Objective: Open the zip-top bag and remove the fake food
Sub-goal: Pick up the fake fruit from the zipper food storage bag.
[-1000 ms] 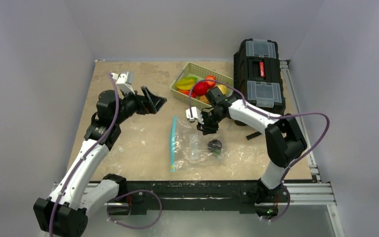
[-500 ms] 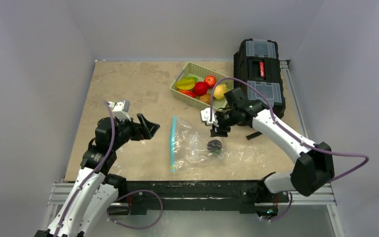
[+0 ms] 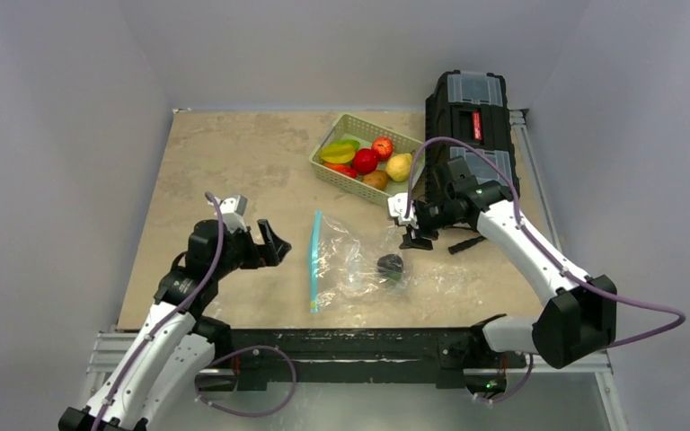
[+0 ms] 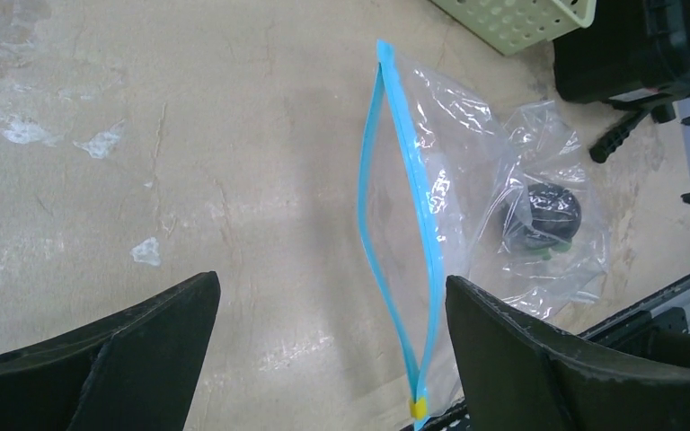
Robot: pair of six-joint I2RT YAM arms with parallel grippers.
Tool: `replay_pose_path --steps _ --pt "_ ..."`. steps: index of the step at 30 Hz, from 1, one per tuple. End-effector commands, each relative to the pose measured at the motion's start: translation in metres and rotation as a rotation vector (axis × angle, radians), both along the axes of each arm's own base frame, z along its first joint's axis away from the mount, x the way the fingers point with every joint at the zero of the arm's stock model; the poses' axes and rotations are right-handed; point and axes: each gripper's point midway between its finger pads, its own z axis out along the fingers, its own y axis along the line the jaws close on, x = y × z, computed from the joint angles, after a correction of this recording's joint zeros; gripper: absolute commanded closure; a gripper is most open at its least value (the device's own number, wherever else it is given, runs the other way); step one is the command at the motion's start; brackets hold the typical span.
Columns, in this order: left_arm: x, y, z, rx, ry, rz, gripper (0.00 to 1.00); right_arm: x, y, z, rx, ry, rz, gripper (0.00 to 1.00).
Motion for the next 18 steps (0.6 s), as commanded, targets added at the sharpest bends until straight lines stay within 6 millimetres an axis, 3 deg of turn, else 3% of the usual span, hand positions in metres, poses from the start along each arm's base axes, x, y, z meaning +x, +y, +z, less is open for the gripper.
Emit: replay_pose_path --steps 1,18 --pt "0.0 0.001 -0.006 0.069 -0.002 -0.008 0.05 0.0 -0.01 0.006 -0.001 -0.002 -0.013 0.45" --pt "-0.007 -0.004 -0.03 0.082 0.034 -0.029 0.07 -0.001 -0.021 -0.026 -0.056 0.052 -0.025 0.45"
